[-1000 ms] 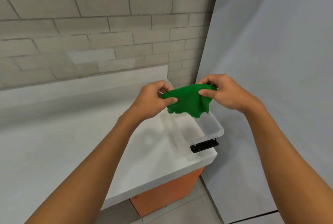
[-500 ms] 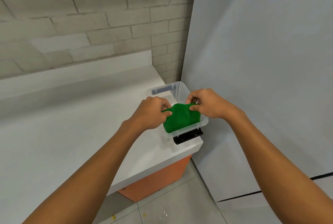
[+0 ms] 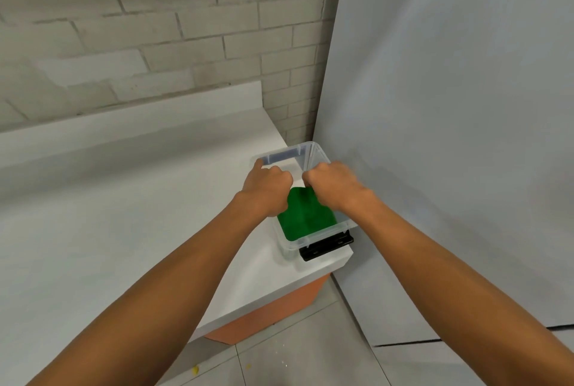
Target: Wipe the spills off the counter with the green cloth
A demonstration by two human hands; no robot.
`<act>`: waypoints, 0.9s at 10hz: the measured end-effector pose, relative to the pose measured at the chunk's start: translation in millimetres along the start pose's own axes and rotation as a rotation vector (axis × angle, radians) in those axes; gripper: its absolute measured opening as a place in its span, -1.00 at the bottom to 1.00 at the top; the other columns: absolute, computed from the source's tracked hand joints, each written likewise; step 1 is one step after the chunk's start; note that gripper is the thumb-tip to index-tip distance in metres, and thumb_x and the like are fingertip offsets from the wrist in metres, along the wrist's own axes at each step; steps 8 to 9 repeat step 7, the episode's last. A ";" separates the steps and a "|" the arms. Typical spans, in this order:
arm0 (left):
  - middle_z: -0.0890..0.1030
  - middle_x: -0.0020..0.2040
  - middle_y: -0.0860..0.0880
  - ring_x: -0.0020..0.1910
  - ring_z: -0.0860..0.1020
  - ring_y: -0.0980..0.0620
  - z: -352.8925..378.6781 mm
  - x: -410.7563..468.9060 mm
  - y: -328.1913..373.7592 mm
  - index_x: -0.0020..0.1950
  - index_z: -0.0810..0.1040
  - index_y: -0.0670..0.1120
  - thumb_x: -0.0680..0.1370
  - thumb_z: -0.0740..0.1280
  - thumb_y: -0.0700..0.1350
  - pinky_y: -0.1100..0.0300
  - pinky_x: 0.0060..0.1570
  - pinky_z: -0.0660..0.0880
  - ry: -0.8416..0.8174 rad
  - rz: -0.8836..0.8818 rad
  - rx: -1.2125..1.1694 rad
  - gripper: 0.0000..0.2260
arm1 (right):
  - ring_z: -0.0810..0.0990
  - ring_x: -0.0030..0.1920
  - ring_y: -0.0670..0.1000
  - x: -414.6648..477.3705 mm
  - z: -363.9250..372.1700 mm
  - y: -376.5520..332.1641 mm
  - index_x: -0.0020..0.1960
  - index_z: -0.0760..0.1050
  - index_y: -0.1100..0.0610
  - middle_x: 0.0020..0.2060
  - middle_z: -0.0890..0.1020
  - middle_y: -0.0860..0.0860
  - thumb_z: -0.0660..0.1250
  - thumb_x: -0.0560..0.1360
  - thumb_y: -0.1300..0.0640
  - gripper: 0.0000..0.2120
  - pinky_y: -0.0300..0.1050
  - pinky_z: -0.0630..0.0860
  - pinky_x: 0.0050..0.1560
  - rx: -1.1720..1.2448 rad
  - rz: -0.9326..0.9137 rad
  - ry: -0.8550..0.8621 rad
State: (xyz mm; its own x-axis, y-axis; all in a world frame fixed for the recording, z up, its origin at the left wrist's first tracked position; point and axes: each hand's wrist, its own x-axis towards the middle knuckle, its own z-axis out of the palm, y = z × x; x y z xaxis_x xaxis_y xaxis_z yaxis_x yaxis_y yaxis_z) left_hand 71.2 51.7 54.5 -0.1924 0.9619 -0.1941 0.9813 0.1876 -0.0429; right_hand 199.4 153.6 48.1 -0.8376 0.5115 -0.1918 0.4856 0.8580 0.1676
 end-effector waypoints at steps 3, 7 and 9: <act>0.65 -0.03 0.02 0.13 0.63 0.01 10.3 28.8 -0.6 0.19 0.58 0.00 0.66 0.34 -0.08 -0.13 0.62 0.02 -0.046 -0.034 0.170 -0.88 | 0.63 0.26 0.14 35.4 19.6 -6.0 0.34 0.59 0.10 0.18 0.70 0.12 0.33 0.67 0.22 -0.74 0.15 0.37 0.49 -0.176 -0.049 0.073; 0.68 0.20 -0.03 0.26 0.59 -0.04 14.6 6.0 -13.0 0.33 0.60 -0.03 0.68 0.31 0.02 -0.07 0.62 0.04 0.025 -0.045 -0.026 -0.73 | 0.62 0.23 0.20 28.3 2.8 -10.8 0.37 0.58 0.17 0.23 0.67 0.17 0.36 0.59 0.37 -0.62 0.05 0.47 0.34 0.096 0.046 0.109; 0.68 0.20 -0.03 0.26 0.59 -0.04 14.6 6.0 -13.0 0.33 0.60 -0.03 0.68 0.31 0.02 -0.07 0.62 0.04 0.025 -0.045 -0.026 -0.73 | 0.62 0.23 0.20 28.3 2.8 -10.8 0.37 0.58 0.17 0.23 0.67 0.17 0.36 0.59 0.37 -0.62 0.05 0.47 0.34 0.096 0.046 0.109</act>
